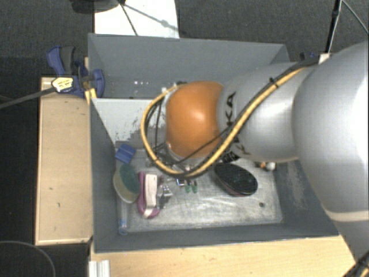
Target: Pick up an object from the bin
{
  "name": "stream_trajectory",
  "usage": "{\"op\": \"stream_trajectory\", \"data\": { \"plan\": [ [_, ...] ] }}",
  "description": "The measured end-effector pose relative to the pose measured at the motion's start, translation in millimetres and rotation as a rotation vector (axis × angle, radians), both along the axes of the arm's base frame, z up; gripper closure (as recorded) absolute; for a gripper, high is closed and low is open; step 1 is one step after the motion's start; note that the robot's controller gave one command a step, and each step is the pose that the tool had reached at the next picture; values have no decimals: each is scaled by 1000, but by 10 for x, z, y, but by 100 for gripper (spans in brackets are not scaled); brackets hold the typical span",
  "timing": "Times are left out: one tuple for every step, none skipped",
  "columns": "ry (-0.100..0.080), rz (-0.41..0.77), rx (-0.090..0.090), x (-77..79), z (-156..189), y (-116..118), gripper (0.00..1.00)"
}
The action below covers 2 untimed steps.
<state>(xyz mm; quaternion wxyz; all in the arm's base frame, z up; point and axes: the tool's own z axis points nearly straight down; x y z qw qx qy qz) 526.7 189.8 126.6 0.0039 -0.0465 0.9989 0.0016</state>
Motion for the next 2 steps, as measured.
{"op": "stream_trajectory", "data": {
  "plan": [
    [6,187,-1,539,-346,-61,0],
    [-15,292,-5,258,-432,233,0]
  ]
}}
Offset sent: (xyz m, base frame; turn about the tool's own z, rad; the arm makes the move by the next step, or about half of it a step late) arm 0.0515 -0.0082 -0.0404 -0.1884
